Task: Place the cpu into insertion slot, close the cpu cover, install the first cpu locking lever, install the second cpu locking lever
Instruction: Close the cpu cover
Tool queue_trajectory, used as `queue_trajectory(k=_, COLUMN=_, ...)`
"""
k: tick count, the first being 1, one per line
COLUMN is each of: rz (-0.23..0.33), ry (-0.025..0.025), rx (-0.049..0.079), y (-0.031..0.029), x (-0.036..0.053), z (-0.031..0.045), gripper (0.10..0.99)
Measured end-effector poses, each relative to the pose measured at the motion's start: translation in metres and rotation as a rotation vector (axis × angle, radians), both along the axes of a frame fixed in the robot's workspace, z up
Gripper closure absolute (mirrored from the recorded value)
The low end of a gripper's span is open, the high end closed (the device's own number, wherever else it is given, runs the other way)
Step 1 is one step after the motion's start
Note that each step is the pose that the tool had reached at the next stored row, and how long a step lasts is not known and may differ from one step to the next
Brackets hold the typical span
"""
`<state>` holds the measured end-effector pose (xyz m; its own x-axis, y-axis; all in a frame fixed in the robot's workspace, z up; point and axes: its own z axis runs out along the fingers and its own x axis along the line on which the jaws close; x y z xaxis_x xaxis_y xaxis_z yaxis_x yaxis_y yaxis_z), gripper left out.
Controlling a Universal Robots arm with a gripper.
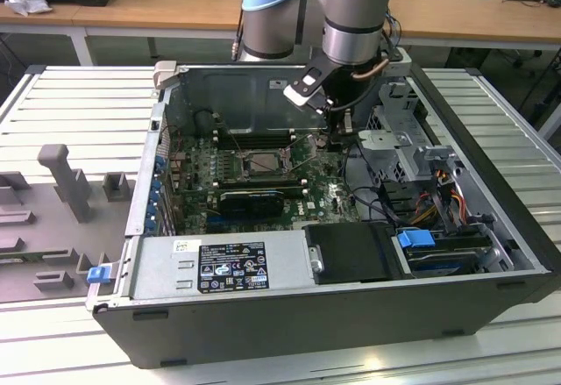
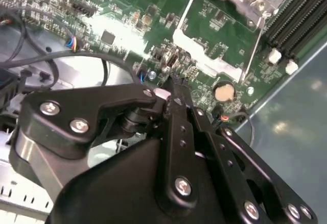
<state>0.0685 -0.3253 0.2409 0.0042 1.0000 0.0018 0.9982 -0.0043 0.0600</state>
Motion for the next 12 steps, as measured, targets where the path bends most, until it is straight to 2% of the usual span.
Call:
queue_trajectory(k=5, rz=0.0, ry=0.0049, rx=0.015, y=0.0, x=-0.0151, z=0.0015, gripper=0.98)
queue_trajectory(k=9, rz=0.0, ry=0.0052, rx=0.017, y=-0.0001, x=-0.0259, z=0.0019, gripper=0.98)
queue_trajectory(k=10, rz=0.0, ry=0.0052, rx=0.017, y=0.0, x=-0.0304, z=0.0019, gripper=0.98)
queue_trajectory(k=11, rz=0.0, ry=0.0052, rx=0.017, y=0.0, x=-0.0419, z=0.0019, gripper=0.98)
queue_trajectory(k=12, rz=0.0, ry=0.0053, rx=0.016, y=-0.0001, x=-0.0483, z=0.0019, gripper=0.98)
